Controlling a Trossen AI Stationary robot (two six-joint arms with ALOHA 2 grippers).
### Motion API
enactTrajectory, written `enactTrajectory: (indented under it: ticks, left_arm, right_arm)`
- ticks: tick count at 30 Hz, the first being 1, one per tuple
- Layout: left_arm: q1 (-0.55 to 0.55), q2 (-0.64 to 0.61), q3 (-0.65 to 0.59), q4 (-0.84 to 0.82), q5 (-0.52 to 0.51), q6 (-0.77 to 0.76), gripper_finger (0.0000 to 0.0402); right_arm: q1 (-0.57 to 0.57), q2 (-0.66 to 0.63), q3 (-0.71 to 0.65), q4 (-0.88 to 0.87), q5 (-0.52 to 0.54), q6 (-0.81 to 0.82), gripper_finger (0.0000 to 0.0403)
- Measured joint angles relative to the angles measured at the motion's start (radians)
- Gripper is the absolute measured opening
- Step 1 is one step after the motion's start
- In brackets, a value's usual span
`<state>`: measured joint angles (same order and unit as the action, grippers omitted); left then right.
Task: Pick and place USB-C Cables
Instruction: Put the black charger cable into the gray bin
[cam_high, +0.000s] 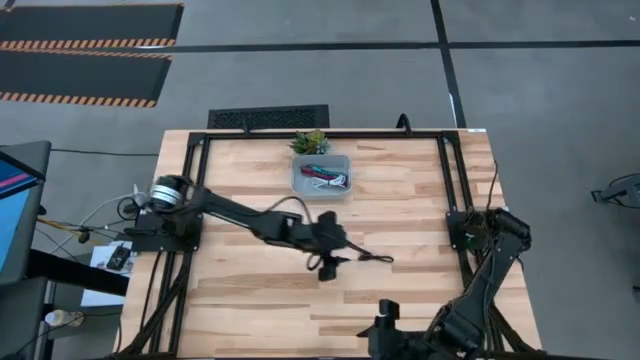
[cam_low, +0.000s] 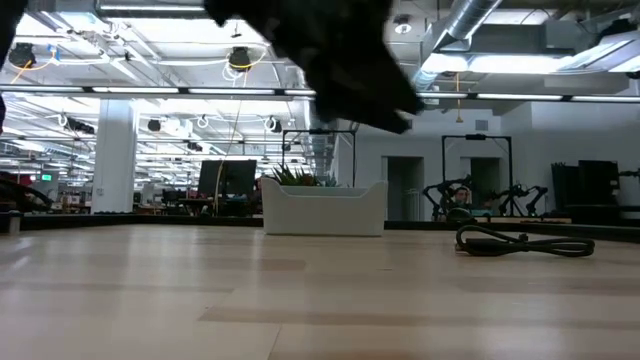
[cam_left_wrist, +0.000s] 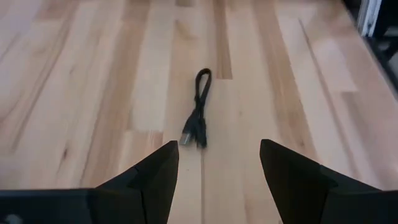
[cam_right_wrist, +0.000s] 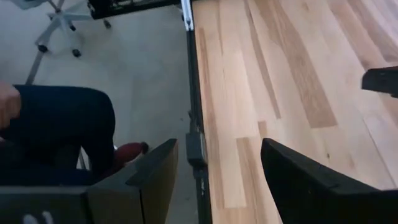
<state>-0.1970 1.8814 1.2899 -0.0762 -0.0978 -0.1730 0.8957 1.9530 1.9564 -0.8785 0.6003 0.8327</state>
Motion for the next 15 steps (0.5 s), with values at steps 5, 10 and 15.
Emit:
enactTrajectory:
  ticks: [5,10,15]
  left_arm:
    - [-0.001,0.169,0.204,-0.074,0.007,0.142,0.0215]
    - [0.005,0.306,0.364,-0.132,0.006,0.236,0.0215]
    - [0.019,0.404,0.445,-0.140,-0.001,0.266,0.0215]
  right_arm:
    - [0.023,0.000,0.000,-0.013,0.002,0.032,0.0255]
    - [0.027,0.000,0.000,-0.010,0.004,0.060,0.0255]
    - [0.029,0.000,0.000,-0.004,0.004,0.081,0.0255]
